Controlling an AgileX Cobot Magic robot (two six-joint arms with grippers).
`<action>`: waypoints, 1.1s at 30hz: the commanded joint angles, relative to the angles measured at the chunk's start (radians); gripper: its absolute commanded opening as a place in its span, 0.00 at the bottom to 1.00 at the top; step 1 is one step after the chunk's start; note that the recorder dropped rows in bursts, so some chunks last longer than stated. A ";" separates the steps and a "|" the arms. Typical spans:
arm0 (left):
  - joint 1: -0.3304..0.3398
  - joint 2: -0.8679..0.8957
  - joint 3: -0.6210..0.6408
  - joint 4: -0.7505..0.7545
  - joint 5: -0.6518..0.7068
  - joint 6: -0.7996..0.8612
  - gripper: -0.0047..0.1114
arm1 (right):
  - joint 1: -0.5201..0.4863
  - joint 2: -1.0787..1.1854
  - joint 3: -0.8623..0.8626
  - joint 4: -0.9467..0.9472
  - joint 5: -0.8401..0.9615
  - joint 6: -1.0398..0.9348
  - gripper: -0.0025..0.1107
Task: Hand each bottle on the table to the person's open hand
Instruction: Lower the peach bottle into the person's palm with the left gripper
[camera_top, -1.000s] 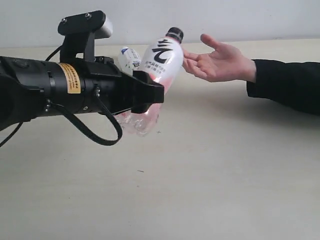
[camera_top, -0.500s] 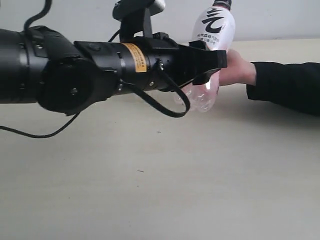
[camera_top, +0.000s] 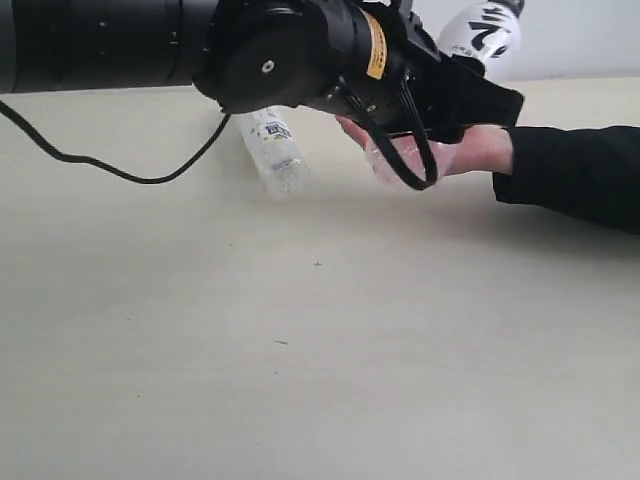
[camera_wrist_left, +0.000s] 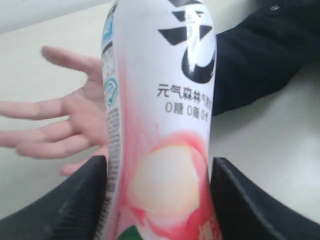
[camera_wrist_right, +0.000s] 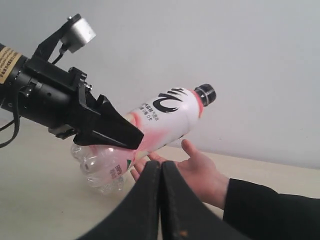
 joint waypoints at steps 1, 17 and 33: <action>-0.014 0.006 -0.004 0.310 0.131 -0.345 0.04 | -0.003 -0.005 0.005 -0.002 -0.009 0.000 0.02; -0.150 0.119 -0.006 1.031 0.256 -1.505 0.04 | -0.003 -0.005 0.005 -0.006 -0.009 0.000 0.02; -0.100 0.308 -0.155 1.003 0.172 -1.505 0.04 | -0.003 -0.005 0.005 -0.006 -0.009 0.000 0.02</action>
